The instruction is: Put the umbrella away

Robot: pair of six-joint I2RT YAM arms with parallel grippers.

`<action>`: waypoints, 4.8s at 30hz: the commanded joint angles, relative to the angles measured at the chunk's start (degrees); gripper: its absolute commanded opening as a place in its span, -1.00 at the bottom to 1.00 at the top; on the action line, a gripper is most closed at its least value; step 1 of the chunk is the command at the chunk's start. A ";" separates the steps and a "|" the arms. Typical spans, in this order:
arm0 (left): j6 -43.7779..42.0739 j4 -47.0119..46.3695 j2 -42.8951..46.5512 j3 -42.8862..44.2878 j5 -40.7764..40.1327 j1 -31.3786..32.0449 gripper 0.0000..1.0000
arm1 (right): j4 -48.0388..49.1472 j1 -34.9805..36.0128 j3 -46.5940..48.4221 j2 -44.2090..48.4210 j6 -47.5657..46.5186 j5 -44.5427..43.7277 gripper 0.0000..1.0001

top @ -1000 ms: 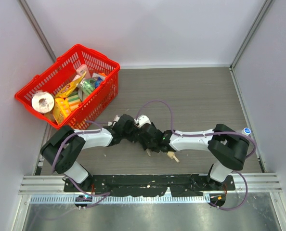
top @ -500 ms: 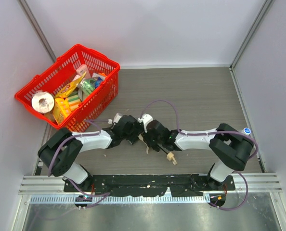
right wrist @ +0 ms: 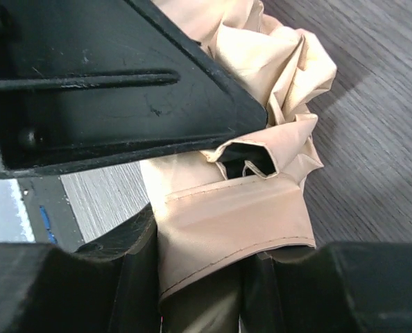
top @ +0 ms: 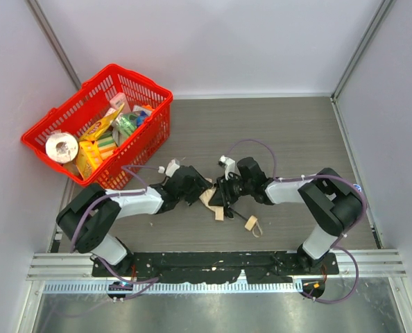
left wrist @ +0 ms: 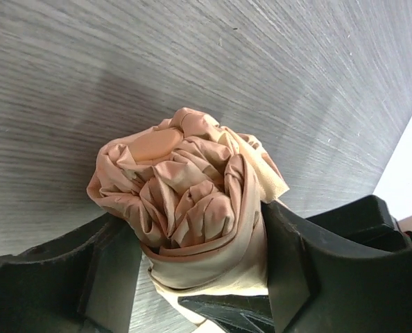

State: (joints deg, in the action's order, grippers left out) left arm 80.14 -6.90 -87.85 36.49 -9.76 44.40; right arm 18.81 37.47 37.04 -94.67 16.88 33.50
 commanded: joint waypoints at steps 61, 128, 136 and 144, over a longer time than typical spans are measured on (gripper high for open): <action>-2.80 3.30 -7.51 -4.32 5.89 -0.46 -0.23 | 14.85 -3.28 1.20 -6.05 13.35 19.67 -0.99; -2.72 0.28 0.66 -8.19 3.96 0.07 -1.00 | -9.51 0.48 4.18 -3.00 0.09 -3.39 -0.22; 2.82 16.02 -0.56 -1.34 6.42 0.07 -1.00 | -17.84 10.94 7.79 4.84 -6.60 -25.48 0.43; 7.66 22.97 -3.11 2.62 9.06 -0.02 -1.00 | -18.46 20.08 11.12 2.57 -5.02 -51.06 0.50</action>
State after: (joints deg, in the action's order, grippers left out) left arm 86.35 1.98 -87.88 38.61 -2.24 44.25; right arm 1.52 54.48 44.29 -91.05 13.41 -0.91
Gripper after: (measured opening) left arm 0.382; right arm 0.747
